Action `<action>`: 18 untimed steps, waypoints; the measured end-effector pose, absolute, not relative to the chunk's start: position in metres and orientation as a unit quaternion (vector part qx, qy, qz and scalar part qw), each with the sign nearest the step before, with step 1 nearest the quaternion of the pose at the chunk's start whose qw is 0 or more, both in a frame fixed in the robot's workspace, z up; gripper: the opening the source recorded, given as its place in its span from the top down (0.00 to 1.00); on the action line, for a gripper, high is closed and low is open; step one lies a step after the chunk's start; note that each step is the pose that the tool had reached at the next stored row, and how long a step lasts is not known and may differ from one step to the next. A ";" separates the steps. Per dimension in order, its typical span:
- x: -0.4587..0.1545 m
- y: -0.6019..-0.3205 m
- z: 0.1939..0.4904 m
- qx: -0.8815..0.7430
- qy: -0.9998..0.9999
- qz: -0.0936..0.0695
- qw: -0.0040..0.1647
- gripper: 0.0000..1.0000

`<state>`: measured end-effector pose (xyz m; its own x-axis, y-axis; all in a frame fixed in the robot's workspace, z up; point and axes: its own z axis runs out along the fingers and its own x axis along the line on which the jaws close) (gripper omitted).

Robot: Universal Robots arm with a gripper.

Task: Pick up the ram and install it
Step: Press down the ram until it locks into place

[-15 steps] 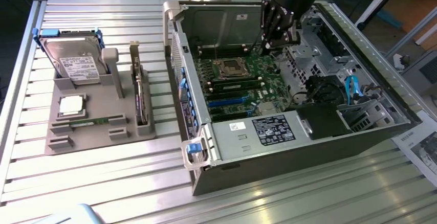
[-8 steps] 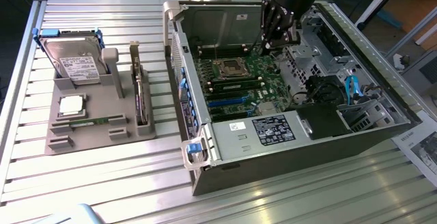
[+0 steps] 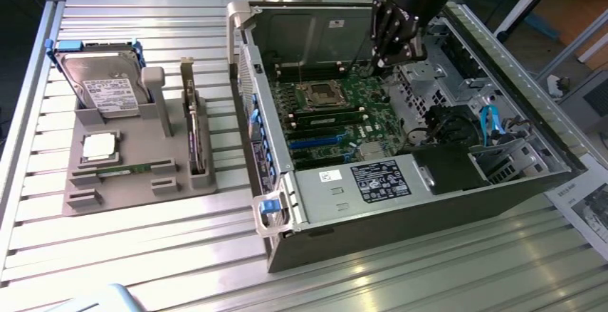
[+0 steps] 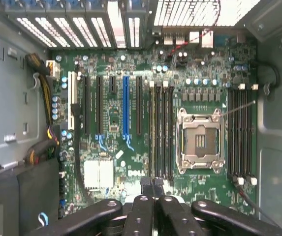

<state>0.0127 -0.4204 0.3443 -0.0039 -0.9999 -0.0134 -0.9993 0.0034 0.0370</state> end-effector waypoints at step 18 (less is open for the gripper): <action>0.023 -0.420 0.327 0.706 -0.708 -0.018 0.008 0.90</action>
